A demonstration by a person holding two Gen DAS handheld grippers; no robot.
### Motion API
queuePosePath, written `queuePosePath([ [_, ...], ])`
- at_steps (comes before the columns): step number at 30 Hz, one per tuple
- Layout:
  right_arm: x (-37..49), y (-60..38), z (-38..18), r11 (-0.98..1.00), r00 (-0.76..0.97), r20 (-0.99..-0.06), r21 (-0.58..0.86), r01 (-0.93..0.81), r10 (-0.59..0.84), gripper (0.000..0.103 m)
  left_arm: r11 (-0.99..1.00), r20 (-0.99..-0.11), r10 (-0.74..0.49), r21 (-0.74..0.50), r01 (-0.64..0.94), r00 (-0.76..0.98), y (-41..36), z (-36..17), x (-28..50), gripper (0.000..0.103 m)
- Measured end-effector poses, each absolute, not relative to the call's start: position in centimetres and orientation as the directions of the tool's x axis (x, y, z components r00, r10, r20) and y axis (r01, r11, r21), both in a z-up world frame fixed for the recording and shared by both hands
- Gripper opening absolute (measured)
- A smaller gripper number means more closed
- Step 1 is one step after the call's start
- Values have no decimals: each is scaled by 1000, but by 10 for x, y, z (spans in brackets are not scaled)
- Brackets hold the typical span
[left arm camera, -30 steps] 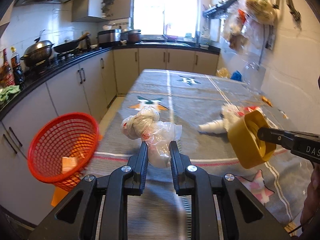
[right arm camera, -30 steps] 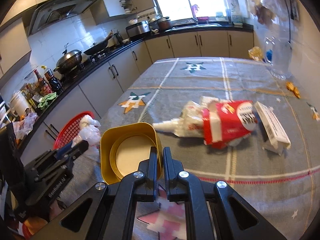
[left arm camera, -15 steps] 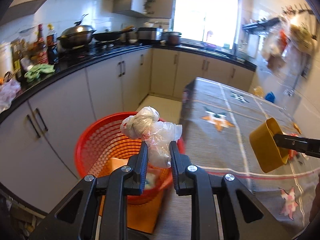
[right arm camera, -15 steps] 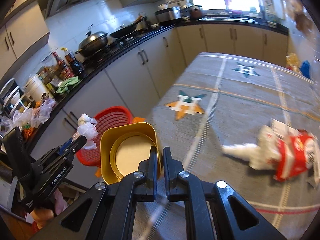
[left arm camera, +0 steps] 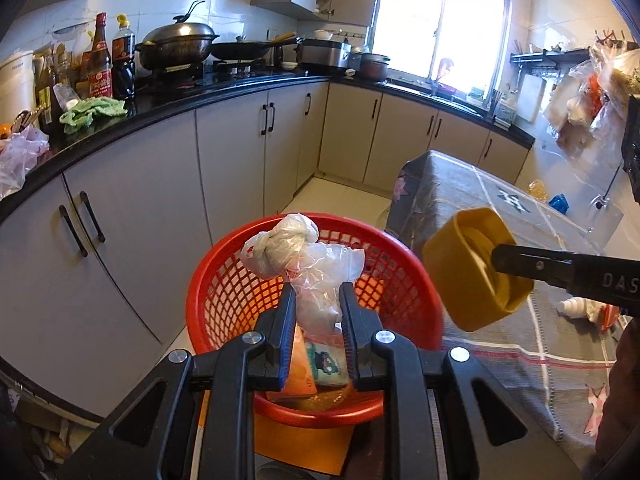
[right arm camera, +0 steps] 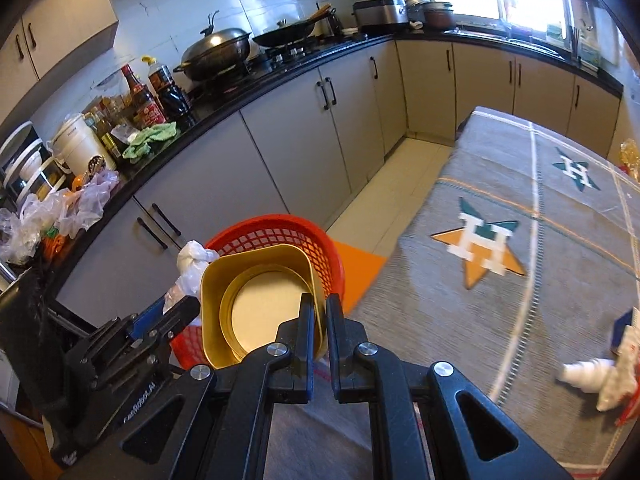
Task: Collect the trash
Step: 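Open both tools to drop the white bag and yellow cup into the basket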
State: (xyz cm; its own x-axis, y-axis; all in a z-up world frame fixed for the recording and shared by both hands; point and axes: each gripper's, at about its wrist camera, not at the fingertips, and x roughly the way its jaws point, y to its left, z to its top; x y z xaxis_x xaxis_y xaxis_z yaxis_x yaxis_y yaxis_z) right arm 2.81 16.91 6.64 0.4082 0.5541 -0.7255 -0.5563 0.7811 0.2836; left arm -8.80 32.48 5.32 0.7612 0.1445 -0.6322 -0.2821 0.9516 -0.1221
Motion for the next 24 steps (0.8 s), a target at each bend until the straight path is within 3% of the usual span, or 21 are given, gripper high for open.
queuePosePath([
  [10,39,197,49,788,399,-752,252,-563,525,10,944,-657,144,-133,-302,740,338,36,-79,21],
  [13,41,197,47,783,385,-755,263,-564,531,14,942,-650,159,-126,-311,743,338,38,-79,30],
  [17,40,191,51,782,394,-743,273,-561,542,14,937,-640,171,-130,-324,750,338,43,-83,53],
  [21,32,169,64,789,424,-718,285,-544,552,14,937,-624,164,-144,-318,764,332,52,-90,58],
  [24,24,144,70,803,458,-701,286,-522,547,22,945,-605,147,-147,-291,783,314,60,-96,64],
])
